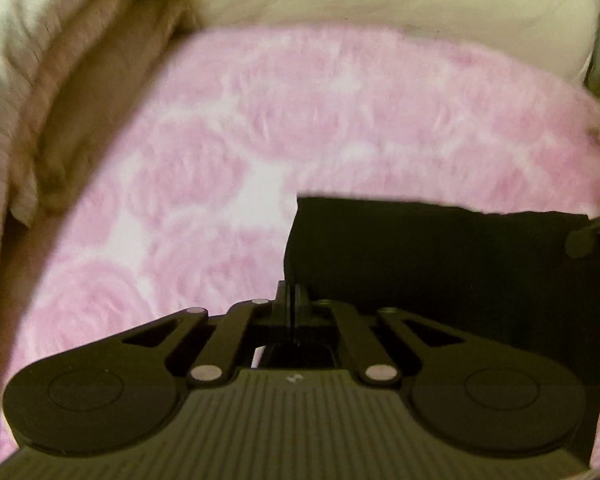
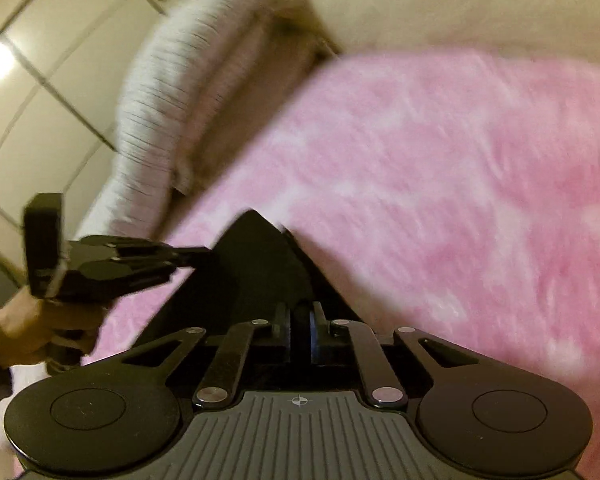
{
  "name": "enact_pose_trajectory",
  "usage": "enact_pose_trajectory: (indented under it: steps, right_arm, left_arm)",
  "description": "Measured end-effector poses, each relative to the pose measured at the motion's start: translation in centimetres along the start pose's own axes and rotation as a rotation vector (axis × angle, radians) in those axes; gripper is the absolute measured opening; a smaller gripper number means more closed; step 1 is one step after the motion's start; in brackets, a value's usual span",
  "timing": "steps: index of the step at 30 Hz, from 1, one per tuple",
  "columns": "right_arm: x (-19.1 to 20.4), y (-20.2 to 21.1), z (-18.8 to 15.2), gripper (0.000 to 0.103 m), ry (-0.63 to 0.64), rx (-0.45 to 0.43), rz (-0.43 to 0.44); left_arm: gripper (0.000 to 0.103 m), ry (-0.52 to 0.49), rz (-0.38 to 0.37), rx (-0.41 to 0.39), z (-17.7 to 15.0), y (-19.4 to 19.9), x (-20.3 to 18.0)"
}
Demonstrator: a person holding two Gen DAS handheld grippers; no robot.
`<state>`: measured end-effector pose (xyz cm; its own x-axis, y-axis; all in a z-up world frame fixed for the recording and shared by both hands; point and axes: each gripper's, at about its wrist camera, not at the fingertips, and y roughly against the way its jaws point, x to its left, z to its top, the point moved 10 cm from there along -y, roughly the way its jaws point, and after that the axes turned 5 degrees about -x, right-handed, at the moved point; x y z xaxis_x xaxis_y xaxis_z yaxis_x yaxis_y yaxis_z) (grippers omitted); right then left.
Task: Fold clothes
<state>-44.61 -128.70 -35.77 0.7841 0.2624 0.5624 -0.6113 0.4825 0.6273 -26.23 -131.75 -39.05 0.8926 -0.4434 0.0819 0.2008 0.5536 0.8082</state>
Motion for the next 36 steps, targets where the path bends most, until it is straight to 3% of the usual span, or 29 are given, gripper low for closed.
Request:
enact_pose_trajectory:
  steps: [2, 4, 9, 12, 15, 19, 21, 23, 25, 27, 30, 32, 33, 35, 36]
  right_arm:
    - [-1.0, -0.7, -0.5, 0.011, -0.016, 0.017, 0.006]
    - [-1.3, -0.2, -0.3, 0.017, -0.015, 0.017, 0.012]
    - [-0.7, 3.3, -0.3, 0.022, 0.049, -0.033, -0.056]
    - [2.0, 5.6, -1.6, 0.023, 0.131, -0.065, -0.062]
    - [6.4, 5.6, -4.1, 0.024, 0.199, -0.035, 0.017]
    - [13.7, 2.0, -9.0, 0.027, 0.39, 0.056, 0.171]
    - [15.4, -0.4, -11.7, 0.027, 0.506, 0.111, 0.193]
    - [14.8, -2.4, -14.1, 0.027, 0.571, 0.178, 0.161]
    - [12.9, -2.6, -15.4, 0.027, 0.55, 0.209, 0.124]
    - [11.4, -1.2, -15.5, 0.027, 0.532, 0.191, 0.1]
    - [9.5, 0.3, -16.6, 0.028, 0.522, 0.254, -0.004]
    - [9.4, 1.7, -17.0, 0.029, 0.463, 0.255, -0.029]
    - [9.8, 2.5, -17.2, 0.032, 0.433, 0.241, -0.026]
    - [11.0, 3.7, -17.8, 0.05, 0.391, 0.219, -0.019]
    - [12.0, 3.5, -18.4, 0.067, 0.399, 0.217, -0.015]
  left_arm:
    - [0.015, 0.027, 0.034, -0.009, -0.7, 0.2, 0.6]
    - [0.02, 0.042, 0.058, -0.029, -1.4, 1.8, 1.3]
    - [0.021, 0.026, 0.113, -0.046, -4.1, 7.5, 2.9]
    - [0.021, 0.018, 0.137, -0.028, -7.5, 11.7, 3.5]
    - [0.021, 0.012, 0.145, 0.01, -10.8, 12.9, 3.3]
    - [0.022, 0.011, 0.141, 0.059, -14.7, 11.9, 2.8]
    - [0.022, 0.01, 0.139, 0.083, -16.6, 11.5, 2.6]
    - [0.023, 0.005, 0.141, 0.092, -17.9, 11.0, 2.6]
    - [0.025, -0.006, 0.149, 0.07, -18.0, 10.7, 2.9]
    - [0.025, -0.008, 0.142, 0.054, -18.1, 10.5, 3.1]
    - [0.026, -0.012, 0.133, 0.035, -18.3, 10.7, 3.2]
    - [0.025, -0.007, 0.135, 0.036, -18.3, 11.4, 3.3]
    - [0.025, -0.008, 0.138, 0.032, -18.3, 12.0, 3.3]
    - [0.026, -0.011, 0.141, 0.012, -18.5, 13.6, 3.2]
    - [0.027, -0.013, 0.139, -0.004, -18.8, 14.5, 3.1]
